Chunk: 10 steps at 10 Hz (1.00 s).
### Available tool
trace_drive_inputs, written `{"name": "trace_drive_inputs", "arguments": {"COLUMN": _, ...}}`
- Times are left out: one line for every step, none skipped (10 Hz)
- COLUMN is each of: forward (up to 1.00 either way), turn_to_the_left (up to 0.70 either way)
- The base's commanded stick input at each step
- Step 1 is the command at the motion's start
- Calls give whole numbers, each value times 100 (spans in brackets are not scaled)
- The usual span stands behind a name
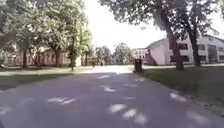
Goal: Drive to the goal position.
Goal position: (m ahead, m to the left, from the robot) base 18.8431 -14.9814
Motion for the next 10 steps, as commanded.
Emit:
{"name": "trace_drive_inputs", "arguments": {"forward": 70, "turn_to_the_left": 0}}
{"name": "trace_drive_inputs", "arguments": {"forward": 70, "turn_to_the_left": 0}}
{"name": "trace_drive_inputs", "arguments": {"forward": 70, "turn_to_the_left": 0}}
{"name": "trace_drive_inputs", "arguments": {"forward": 70, "turn_to_the_left": 0}}
{"name": "trace_drive_inputs", "arguments": {"forward": 70, "turn_to_the_left": 0}}
{"name": "trace_drive_inputs", "arguments": {"forward": 70, "turn_to_the_left": 0}}
{"name": "trace_drive_inputs", "arguments": {"forward": 70, "turn_to_the_left": 0}}
{"name": "trace_drive_inputs", "arguments": {"forward": 70, "turn_to_the_left": 0}}
{"name": "trace_drive_inputs", "arguments": {"forward": 70, "turn_to_the_left": 0}}
{"name": "trace_drive_inputs", "arguments": {"forward": 70, "turn_to_the_left": 0}}
